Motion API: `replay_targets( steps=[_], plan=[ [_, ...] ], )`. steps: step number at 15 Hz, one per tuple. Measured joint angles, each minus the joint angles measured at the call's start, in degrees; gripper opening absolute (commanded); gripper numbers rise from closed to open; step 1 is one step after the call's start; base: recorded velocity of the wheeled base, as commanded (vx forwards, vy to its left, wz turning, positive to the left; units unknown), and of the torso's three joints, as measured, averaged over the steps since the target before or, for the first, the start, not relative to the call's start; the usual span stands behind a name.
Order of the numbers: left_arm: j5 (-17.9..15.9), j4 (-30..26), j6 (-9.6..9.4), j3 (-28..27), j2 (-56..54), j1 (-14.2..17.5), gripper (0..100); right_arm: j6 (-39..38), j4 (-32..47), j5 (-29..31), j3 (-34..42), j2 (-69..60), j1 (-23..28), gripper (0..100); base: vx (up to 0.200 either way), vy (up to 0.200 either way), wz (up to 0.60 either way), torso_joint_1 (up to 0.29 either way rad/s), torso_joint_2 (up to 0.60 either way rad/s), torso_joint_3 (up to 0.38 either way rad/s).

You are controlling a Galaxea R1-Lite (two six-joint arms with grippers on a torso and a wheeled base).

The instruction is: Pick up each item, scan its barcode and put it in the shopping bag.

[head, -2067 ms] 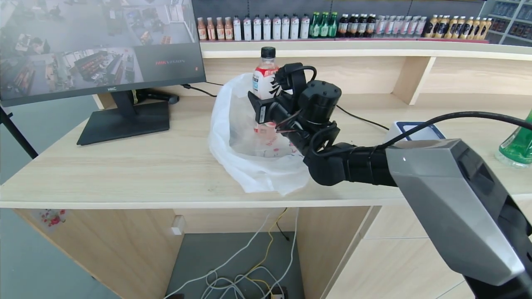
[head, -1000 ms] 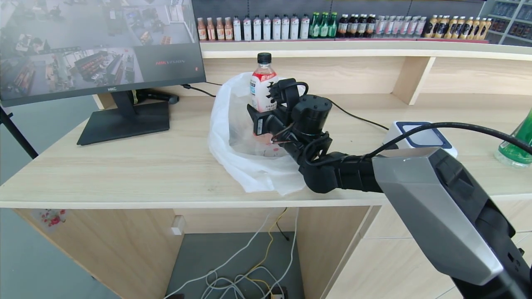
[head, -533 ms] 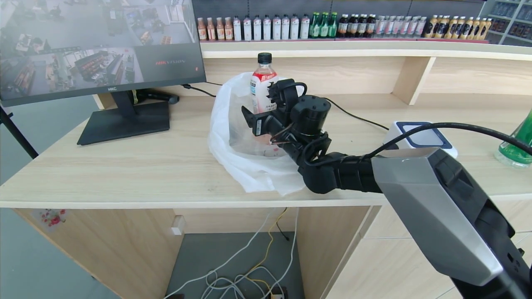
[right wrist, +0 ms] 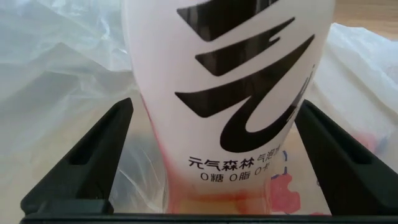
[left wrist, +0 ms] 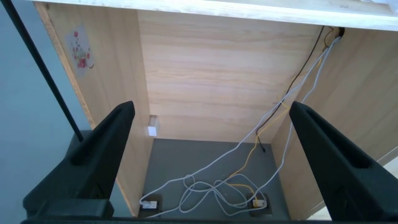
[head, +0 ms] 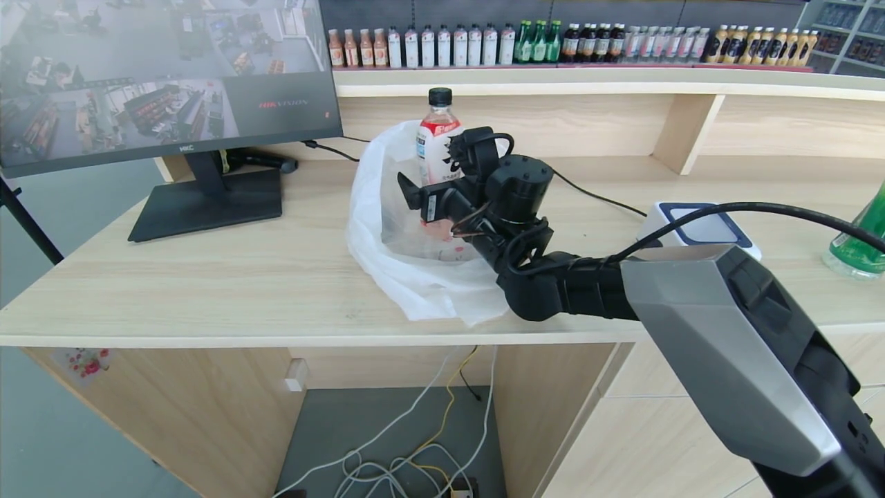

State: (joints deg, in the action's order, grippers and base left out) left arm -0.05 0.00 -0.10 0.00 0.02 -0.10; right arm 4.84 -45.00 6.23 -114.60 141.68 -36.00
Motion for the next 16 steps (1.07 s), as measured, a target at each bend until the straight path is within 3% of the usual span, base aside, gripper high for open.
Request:
replay_targets(
  steps=[16],
  plan=[
    [-0.02,0.00,-0.09,0.00,0.00,0.02,100,2.02,-5.56,0.37,0.00,-7.52,-1.04,100,0.000,0.000,0.00,0.000,0.00,0.000]
  ],
)
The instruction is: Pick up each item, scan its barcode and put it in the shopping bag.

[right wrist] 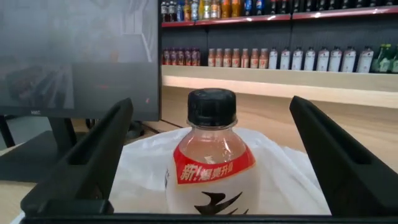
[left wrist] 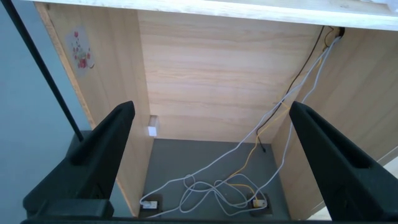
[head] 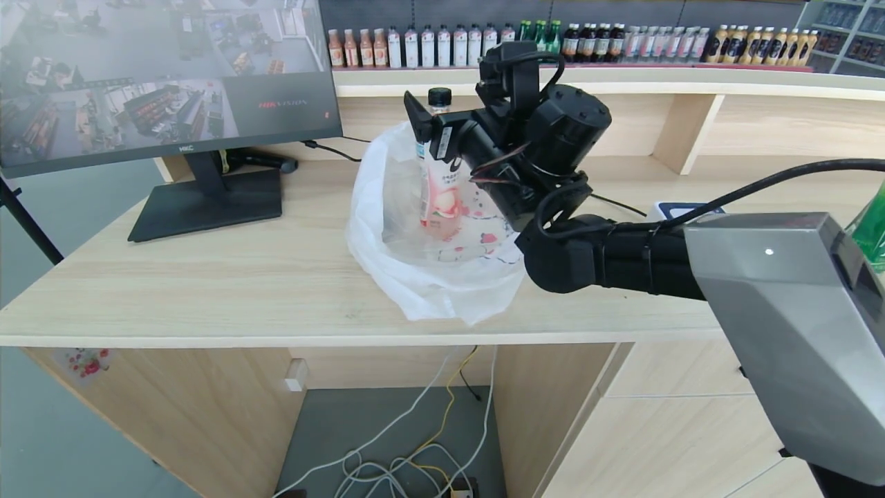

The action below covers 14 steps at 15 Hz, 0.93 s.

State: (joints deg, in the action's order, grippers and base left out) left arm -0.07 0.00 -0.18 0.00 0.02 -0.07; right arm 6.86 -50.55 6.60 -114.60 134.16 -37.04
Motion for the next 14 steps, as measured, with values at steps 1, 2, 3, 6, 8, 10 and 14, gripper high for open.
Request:
replay_targets(
  steps=[1,2,3,6,8,10,14],
  plan=[
    [0.00,0.00,0.00,0.00,0.00,-0.04,100,0.00,-0.07,0.00,0.00,-0.69,-0.01,100,0.000,0.000,0.00,0.000,0.00,0.000],
    [-0.02,0.00,0.00,0.00,0.00,-0.04,100,-0.02,-0.02,-0.02,0.00,-1.61,-0.06,100,0.000,0.000,0.00,0.000,0.00,0.000],
    [-0.02,0.00,0.00,0.00,0.00,-0.04,100,-0.05,-0.09,-0.02,0.20,-2.85,-0.04,100,0.000,0.000,0.00,0.000,0.00,0.000],
    [0.00,0.00,0.00,0.00,0.00,-0.04,100,-0.09,-3.25,-0.02,9.18,-8.50,-0.01,100,0.000,0.000,0.00,0.000,0.00,0.000],
    [0.00,0.00,0.00,0.00,0.00,0.02,100,-0.49,-9.55,-0.17,20.61,-12.57,0.38,100,0.000,0.000,0.00,0.000,0.00,0.000],
    [0.00,0.00,0.13,0.00,0.00,0.00,100,-1.45,-17.70,-0.35,33.21,-16.57,0.93,100,0.000,0.000,0.00,0.000,0.00,0.000],
    [-0.02,0.00,0.05,0.00,0.00,-0.04,100,-4.49,-33.67,-7.11,57.22,-25.64,1.45,100,0.000,0.000,0.00,0.000,0.00,0.000]
  ],
)
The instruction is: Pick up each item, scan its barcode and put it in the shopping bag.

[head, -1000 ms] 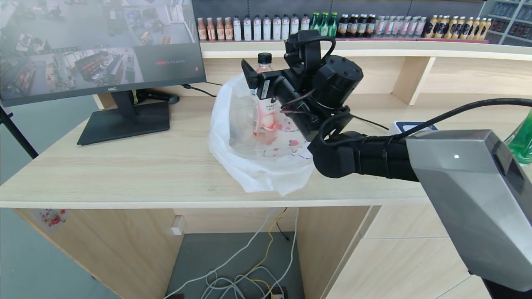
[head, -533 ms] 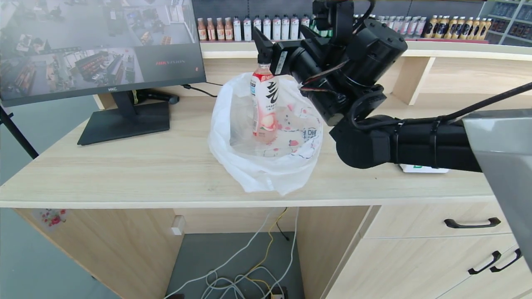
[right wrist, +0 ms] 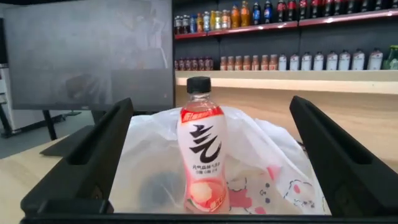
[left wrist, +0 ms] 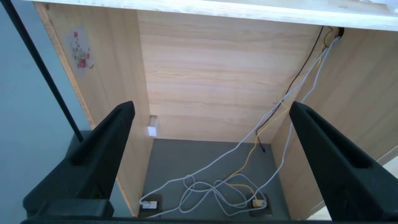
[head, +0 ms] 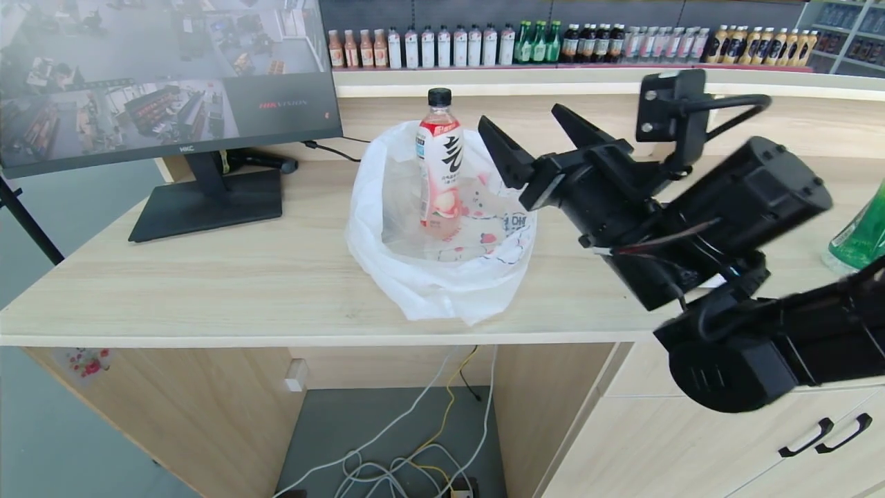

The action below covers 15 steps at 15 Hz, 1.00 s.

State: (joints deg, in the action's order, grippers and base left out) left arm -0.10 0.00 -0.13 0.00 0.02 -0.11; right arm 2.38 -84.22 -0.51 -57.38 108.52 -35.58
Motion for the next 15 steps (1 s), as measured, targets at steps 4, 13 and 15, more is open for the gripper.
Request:
replay_targets(
  steps=[4,13,15],
  plan=[
    [0.00,0.00,0.06,0.00,0.00,0.01,100,-1.51,-5.66,-3.50,15.59,-6.42,1.55,100,0.000,0.000,0.00,0.000,0.00,0.000],
    [0.05,0.00,0.24,0.00,0.00,0.06,100,-2.19,-5.72,-3.51,22.24,-10.95,1.85,100,0.000,-0.044,0.00,0.001,0.00,0.001],
    [0.02,0.00,0.23,0.00,0.00,0.06,100,-2.47,-5.72,-3.51,22.98,-11.09,1.82,100,0.000,-0.200,0.00,0.005,0.00,0.005]
  ],
)
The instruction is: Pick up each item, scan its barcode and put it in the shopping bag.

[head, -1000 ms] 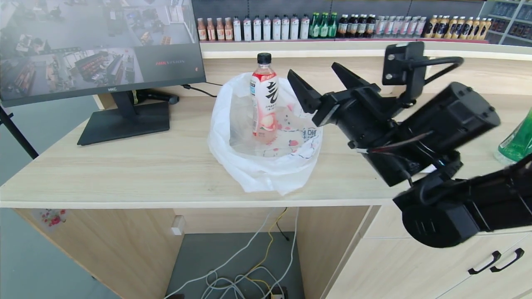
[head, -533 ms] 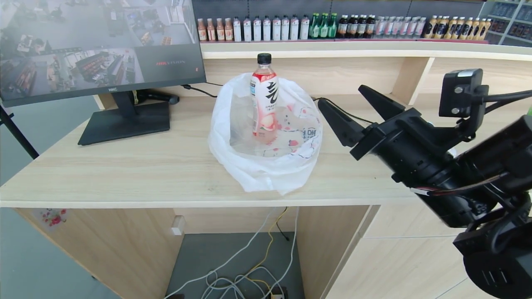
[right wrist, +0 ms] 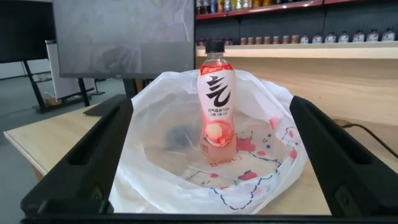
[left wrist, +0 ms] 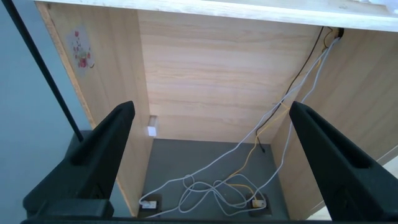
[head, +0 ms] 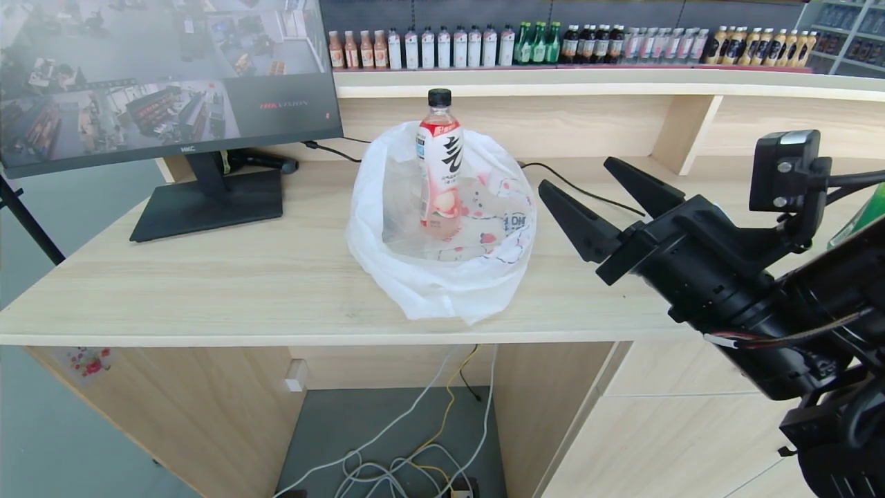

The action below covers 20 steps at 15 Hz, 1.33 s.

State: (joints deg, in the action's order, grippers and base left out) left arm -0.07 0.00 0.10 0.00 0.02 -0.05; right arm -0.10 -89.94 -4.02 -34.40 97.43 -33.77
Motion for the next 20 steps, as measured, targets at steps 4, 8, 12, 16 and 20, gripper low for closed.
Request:
replay_targets(
  steps=[4,8,12,16,20],
  plan=[
    [0.00,0.00,0.04,0.00,0.00,0.05,100,0.00,0.22,-0.02,0.48,-0.16,0.06,100,0.000,-0.200,0.00,0.005,0.00,0.004],
    [0.02,0.00,0.06,0.00,0.00,0.02,100,0.00,0.00,0.00,1.30,-0.55,0.00,100,0.000,-0.200,0.00,0.002,0.01,0.000],
    [0.00,0.00,0.06,0.00,0.00,0.05,100,0.00,0.00,0.00,1.66,-1.04,-0.05,100,0.000,-0.200,0.00,0.004,0.00,0.000],
    [0.00,0.00,0.06,0.00,0.00,0.05,100,0.02,0.02,0.00,3.23,-2.19,0.00,100,0.000,-0.200,0.00,0.002,0.00,0.002],
    [0.02,0.00,0.12,0.00,0.00,0.05,100,0.00,0.04,0.00,5.13,-3.57,0.15,100,0.000,-0.200,0.00,0.004,0.00,0.000]
  ],
)
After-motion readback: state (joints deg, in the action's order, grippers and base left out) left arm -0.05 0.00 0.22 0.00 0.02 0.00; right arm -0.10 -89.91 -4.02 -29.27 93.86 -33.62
